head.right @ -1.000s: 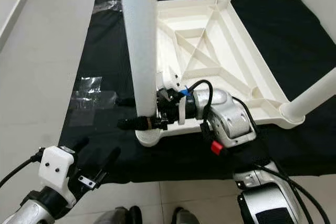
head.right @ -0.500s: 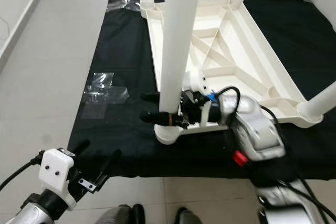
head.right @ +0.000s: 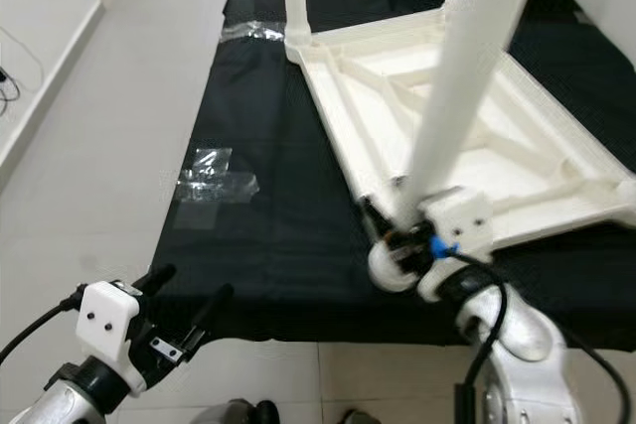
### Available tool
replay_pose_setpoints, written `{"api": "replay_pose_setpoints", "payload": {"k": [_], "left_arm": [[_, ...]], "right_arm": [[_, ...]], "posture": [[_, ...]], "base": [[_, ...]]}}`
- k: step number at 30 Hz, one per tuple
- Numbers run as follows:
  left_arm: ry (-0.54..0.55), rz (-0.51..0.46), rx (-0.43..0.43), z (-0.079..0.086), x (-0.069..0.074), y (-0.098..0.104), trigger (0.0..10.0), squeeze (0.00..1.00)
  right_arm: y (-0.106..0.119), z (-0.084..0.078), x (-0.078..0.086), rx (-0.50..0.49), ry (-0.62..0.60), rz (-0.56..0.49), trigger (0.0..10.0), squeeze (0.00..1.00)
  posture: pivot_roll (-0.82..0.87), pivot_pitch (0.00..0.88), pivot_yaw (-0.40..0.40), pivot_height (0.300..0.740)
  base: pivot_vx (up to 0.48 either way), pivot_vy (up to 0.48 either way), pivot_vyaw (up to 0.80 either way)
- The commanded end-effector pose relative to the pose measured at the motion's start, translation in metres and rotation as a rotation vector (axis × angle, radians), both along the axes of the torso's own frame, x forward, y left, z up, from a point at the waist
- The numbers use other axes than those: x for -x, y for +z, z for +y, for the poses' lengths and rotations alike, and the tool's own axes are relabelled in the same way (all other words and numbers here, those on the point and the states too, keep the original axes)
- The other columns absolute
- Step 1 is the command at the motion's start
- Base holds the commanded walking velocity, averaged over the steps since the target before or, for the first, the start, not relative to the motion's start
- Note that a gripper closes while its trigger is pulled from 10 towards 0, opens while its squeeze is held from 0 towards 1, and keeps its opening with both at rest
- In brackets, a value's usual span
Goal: Building children table
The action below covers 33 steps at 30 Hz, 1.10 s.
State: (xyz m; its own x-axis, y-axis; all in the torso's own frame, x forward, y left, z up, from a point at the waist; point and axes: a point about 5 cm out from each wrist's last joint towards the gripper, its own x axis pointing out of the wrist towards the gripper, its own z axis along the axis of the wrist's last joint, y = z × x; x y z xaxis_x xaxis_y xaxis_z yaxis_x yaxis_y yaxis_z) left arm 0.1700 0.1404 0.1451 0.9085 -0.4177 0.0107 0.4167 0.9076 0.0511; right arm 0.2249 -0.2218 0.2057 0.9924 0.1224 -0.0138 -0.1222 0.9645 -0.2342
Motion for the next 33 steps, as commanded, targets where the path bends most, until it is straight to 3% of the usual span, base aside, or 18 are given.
{"api": "replay_pose_setpoints", "payload": {"k": [1, 2, 3, 4, 5, 8, 9, 10, 12, 14, 15, 17, 19, 30, 31, 33], "left_arm": [[-0.013, 0.024, -0.004, 0.000, 0.002, -0.005, 10.0, 0.00], [-0.019, 0.026, -0.005, -0.001, 0.002, -0.006, 10.0, 0.00], [-0.023, 0.027, -0.004, -0.002, 0.002, -0.007, 10.0, 0.00], [-0.024, 0.027, -0.001, -0.002, 0.003, -0.007, 10.0, 0.00], [-0.024, 0.027, 0.002, -0.002, 0.004, -0.007, 10.0, 0.00], [-0.025, 0.027, 0.004, -0.003, 0.004, -0.007, 10.0, 0.00], [-0.028, 0.027, 0.007, -0.003, 0.004, -0.007, 10.0, 0.00], [-0.035, 0.029, 0.011, -0.004, 0.005, -0.006, 10.0, 0.00], [-0.044, 0.030, 0.014, -0.005, 0.005, -0.006, 10.0, 0.00], [-0.046, 0.030, 0.015, -0.005, 0.005, -0.006, 10.0, 0.00], [-0.055, 0.028, 0.016, -0.006, 0.005, -0.006, 10.0, 0.00], [-0.058, 0.027, 0.016, -0.007, 0.005, -0.006, 10.0, 0.00], [-0.058, 0.025, 0.020, -0.008, 0.005, -0.005, 10.0, 0.00], [-0.071, 0.028, 0.025, -0.010, 0.006, -0.003, 10.0, 0.00], [-0.073, 0.028, 0.026, -0.011, 0.006, -0.003, 10.0, 0.00], [-0.075, 0.029, 0.026, -0.011, 0.006, -0.002, 10.0, 0.00]], "right_arm": [[-0.067, -0.044, 0.015, -0.010, -0.313, 0.469, 0.0, 0.00], [-0.061, -0.043, 0.004, -0.009, -0.304, 0.432, 0.0, 0.00], [-0.054, -0.034, -0.004, -0.021, -0.251, 0.401, 10.0, 0.00], [-0.047, -0.024, -0.010, -0.049, -0.179, 0.360, 10.0, 0.28], [-0.041, -0.012, -0.015, -0.083, -0.072, 0.327, 10.0, 1.00], [-0.037, -0.005, -0.016, -0.102, -0.017, 0.303, 10.0, 1.00], [-0.028, 0.004, -0.020, -0.128, 0.099, 0.262, 10.0, 1.00], [-0.015, 0.008, -0.026, -0.153, 0.205, 0.209, 10.0, 0.75], [-0.001, 0.011, -0.031, -0.173, 0.302, 0.149, 10.0, 0.75], [0.001, 0.010, -0.032, -0.176, 0.306, 0.141, 10.0, 0.75], [0.020, 0.002, -0.038, -0.124, 0.449, 0.096, 10.0, 0.00], [0.026, 0.000, -0.039, -0.109, 0.488, 0.084, 10.0, 0.00], [0.038, -0.004, -0.042, -0.133, 0.631, 0.073, 10.0, 0.00], [0.047, -0.004, -0.058, -0.138, 0.782, 0.060, 10.0, 0.00], [0.049, -0.004, -0.061, -0.141, 0.818, 0.059, 9.3, 0.00], [0.051, -0.004, -0.063, -0.143, 0.843, 0.059, 9.3, 0.00]], "posture": [[-0.02, 0.223, 0.010, 0.740], [-0.01, 0.218, 0.004, 0.740], [-0.01, 0.212, 0.000, 0.740], [0.00, 0.215, -0.002, 0.740], [0.00, 0.218, -0.002, 0.740], [0.00, 0.218, -0.002, 0.740], [0.00, 0.224, 0.000, 0.740], [0.00, 0.225, -0.002, 0.740], [0.00, 0.225, -0.002, 0.740], [0.00, 0.225, -0.002, 0.740], [0.01, 0.228, -0.005, 0.740], [0.01, 0.228, -0.005, 0.740], [0.02, 0.231, 0.002, 0.740], [0.03, 0.238, 0.011, 0.740], [0.04, 0.240, 0.010, 0.740], [0.04, 0.240, 0.010, 0.740]], "base": [[0.000, 0.000, 0.00], [0.000, 0.000, 0.00], [0.000, 0.000, 0.00], [0.000, 0.000, 0.00], [0.000, 0.000, 0.00], [0.000, 0.000, 0.00], [0.000, 0.000, 0.00], [0.000, 0.000, 0.00], [0.000, 0.000, 0.00], [0.000, 0.000, 0.00], [0.000, 0.000, 0.00], [0.000, 0.000, 0.00], [0.000, 0.000, 0.00], [0.000, 0.000, 0.00], [0.000, 0.000, 0.00], [0.000, 0.000, 0.00]]}}
